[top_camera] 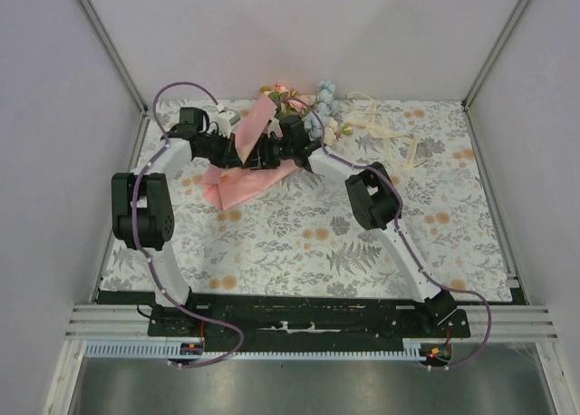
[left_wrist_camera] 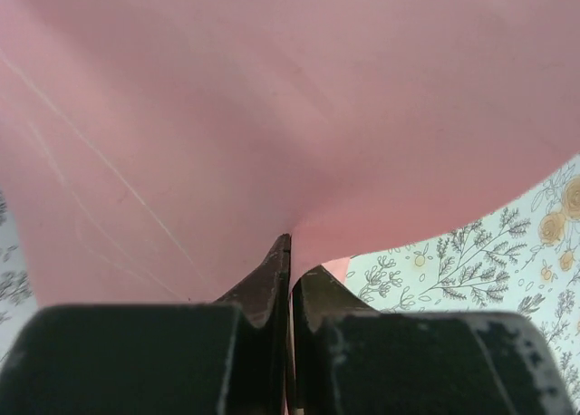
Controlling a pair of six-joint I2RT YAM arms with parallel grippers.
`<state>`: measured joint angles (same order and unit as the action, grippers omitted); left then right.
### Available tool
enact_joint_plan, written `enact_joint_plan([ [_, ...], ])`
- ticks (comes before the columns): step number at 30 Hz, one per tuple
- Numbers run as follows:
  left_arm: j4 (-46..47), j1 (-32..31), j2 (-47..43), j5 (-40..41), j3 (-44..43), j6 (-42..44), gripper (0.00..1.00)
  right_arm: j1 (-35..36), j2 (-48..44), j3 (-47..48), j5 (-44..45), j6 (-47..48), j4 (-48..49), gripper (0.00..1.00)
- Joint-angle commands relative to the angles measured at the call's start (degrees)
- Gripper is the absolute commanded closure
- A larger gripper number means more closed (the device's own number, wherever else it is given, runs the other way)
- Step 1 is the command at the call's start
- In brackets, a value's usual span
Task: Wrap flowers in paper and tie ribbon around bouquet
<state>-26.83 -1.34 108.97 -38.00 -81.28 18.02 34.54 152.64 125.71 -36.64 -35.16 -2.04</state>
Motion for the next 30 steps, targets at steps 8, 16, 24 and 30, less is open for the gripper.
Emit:
enact_joint_plan([
  [8,-2.1,-1.6,10.6,3.3,-3.2,0.3,0.76,-9.1,-18.3,-15.7,-10.5,-2.0,3.5,0.30],
  [16,-7.0,-1.8,14.8,4.9,-8.6,2.1,0.61,-23.5,-32.3,-18.2,-7.6,27.8,-31.5,0.31],
  [24,-9.7,-3.4,15.7,10.9,-8.4,6.4,0.44,-41.5,-33.6,-14.1,13.8,50.7,-57.0,0.33],
  [30,-13.5,-3.5,17.5,10.8,-10.7,7.6,0.25,-45.5,-26.3,-5.4,20.4,50.5,-56.8,0.34],
])
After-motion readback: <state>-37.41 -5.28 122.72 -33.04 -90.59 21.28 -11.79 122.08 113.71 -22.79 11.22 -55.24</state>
